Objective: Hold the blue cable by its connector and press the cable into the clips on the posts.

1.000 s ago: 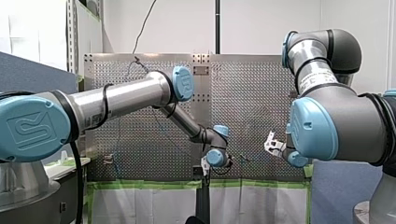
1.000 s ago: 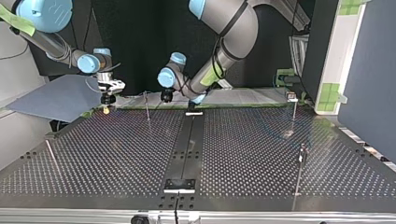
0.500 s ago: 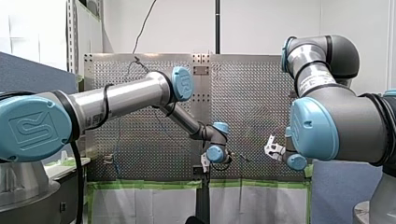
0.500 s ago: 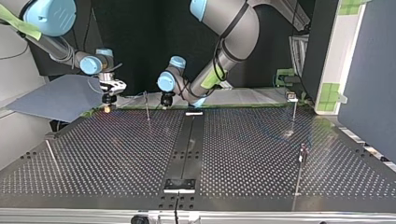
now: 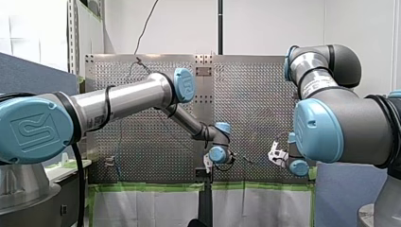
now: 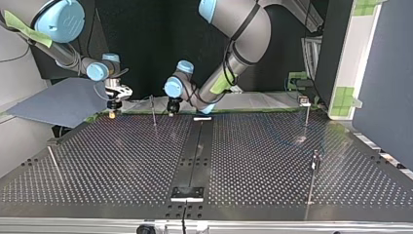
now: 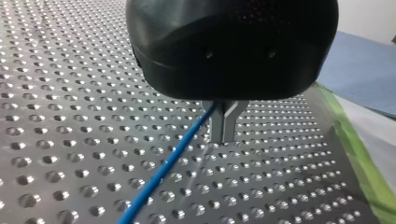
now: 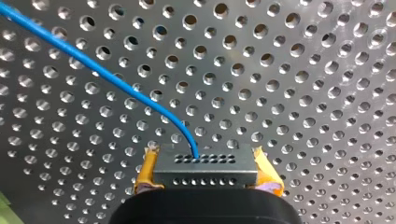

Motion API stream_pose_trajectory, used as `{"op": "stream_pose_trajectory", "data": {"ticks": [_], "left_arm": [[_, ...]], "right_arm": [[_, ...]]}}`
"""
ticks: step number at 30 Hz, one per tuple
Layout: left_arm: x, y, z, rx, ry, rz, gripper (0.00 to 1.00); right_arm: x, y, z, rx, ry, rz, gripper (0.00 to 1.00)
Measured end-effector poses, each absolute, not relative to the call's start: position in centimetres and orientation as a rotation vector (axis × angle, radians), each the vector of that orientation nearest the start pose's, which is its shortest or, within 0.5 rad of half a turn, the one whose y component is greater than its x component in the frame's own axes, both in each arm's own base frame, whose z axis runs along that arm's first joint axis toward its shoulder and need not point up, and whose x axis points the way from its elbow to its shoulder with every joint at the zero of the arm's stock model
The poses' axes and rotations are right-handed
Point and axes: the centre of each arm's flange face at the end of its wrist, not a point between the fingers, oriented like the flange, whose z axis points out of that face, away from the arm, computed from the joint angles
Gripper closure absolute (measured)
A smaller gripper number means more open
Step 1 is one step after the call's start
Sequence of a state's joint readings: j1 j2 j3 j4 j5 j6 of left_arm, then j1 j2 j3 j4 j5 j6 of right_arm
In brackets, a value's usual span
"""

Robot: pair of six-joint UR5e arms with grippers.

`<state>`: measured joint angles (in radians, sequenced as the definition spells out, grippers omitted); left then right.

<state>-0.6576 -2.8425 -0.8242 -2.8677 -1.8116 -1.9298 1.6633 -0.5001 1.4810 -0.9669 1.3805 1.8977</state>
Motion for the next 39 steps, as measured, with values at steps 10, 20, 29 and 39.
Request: {"op": "stream_pose_trajectory", "data": {"ticks": [10, 20, 29, 39], "left_arm": [[58.9, -57.6, -2.6, 0.078, 1.842, -0.497, 1.0], [60.9, -55.3, -2.5, 0.042, 1.859, -0.464, 1.0], [61.7, -54.2, -2.5, 0.032, 1.879, -0.442, 1.0], [61.6, -53.9, -2.8, 0.031, 1.888, -0.437, 1.0]], "right_arm": [[20.9, -67.7, -5.8, 1.266, -1.362, 1.63, 1.0], [20.1, -68.5, -5.4, 1.23, -1.368, 1.617, 1.0], [20.8, -68.7, -5.1, 1.244, -1.336, 1.609, 1.0], [19.9, -69.1, -5.0, 1.194, -1.36, 1.589, 1.0]]}}
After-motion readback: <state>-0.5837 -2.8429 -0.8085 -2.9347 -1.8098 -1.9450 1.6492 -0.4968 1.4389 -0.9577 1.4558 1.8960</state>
